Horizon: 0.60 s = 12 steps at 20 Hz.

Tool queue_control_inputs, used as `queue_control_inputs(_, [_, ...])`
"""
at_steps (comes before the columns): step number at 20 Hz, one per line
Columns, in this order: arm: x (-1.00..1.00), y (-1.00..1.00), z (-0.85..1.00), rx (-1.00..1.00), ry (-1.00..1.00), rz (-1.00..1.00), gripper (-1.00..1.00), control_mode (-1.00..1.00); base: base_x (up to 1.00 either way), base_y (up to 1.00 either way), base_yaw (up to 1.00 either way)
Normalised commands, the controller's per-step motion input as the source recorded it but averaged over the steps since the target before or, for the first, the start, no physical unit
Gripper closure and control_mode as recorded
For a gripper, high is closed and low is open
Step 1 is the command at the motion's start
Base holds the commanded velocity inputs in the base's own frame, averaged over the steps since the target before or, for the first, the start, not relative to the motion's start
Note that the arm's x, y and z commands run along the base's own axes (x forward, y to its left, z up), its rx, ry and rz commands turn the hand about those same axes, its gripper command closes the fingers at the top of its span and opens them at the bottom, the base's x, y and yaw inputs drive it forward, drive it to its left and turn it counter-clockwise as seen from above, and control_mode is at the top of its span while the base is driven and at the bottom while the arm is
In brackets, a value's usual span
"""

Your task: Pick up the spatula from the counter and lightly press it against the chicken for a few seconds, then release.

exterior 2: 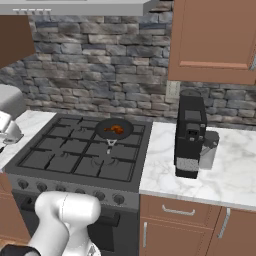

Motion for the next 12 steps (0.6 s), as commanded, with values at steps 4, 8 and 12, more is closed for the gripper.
queue_control_inputs(4, [0.0, 0.48, -0.09, 0.05, 0.01, 0.0, -1.0, -1.0, 0.0, 0.0, 0.0])
queue_control_inputs(8, [0.0, 0.44, -0.06, 0.0, 0.0, 0.04, -1.0, -1.0, 0.0, 0.0, 0.0])
queue_control_inputs(12, [0.0, 0.31, -0.07, -0.04, -0.05, 0.06, -1.0, -1.0, 0.0, 0.0, 0.0])
